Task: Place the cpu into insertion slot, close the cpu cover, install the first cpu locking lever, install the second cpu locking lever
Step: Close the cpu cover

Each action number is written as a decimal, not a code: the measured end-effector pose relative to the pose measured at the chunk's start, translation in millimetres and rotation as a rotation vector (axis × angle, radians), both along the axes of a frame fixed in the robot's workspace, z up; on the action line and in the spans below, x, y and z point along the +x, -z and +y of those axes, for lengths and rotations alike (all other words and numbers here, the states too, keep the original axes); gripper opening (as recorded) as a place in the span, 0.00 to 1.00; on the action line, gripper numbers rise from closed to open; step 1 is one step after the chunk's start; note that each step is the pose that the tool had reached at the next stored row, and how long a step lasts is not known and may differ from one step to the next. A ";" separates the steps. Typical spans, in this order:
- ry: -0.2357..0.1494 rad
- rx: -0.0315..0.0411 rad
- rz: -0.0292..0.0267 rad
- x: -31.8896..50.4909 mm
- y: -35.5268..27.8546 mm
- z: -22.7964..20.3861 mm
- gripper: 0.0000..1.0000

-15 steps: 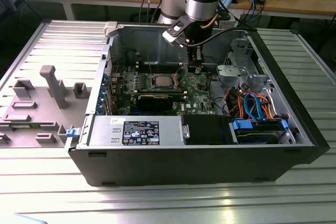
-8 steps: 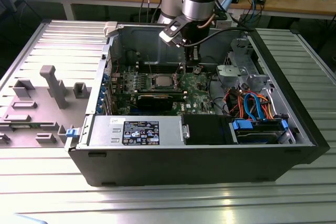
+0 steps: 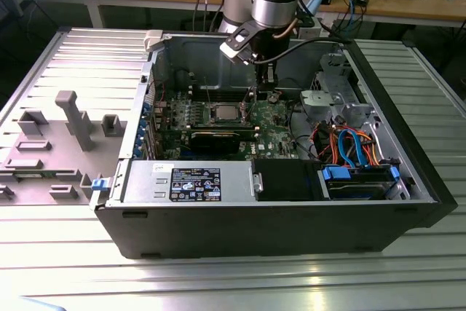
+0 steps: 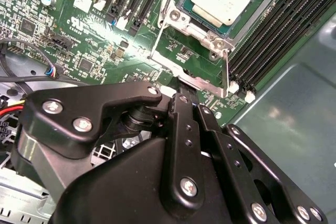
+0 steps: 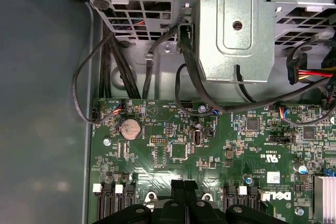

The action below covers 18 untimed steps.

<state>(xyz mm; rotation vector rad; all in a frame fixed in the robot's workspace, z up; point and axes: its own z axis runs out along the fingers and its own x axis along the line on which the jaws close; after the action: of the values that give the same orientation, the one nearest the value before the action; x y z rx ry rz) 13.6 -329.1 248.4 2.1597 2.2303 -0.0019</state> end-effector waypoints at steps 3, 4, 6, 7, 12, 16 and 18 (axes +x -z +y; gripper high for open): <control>0.000 0.0000 0.0001 -0.1 0.0 0.0 0.11; 0.000 0.0000 0.0001 -0.5 0.0 0.0 0.11; 0.000 0.0000 0.0001 -3.1 0.0 0.0 0.11; 0.000 0.0000 0.0000 -3.8 0.0 0.0 0.11; 0.000 0.0000 0.0001 -6.3 0.1 0.0 0.11; 0.000 0.0000 0.0002 -7.8 0.3 0.0 0.11; 0.000 0.0000 0.0003 -8.3 0.4 0.0 0.11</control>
<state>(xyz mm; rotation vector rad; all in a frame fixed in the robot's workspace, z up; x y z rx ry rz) 5.3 -329.1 248.1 2.1598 2.2305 -0.0022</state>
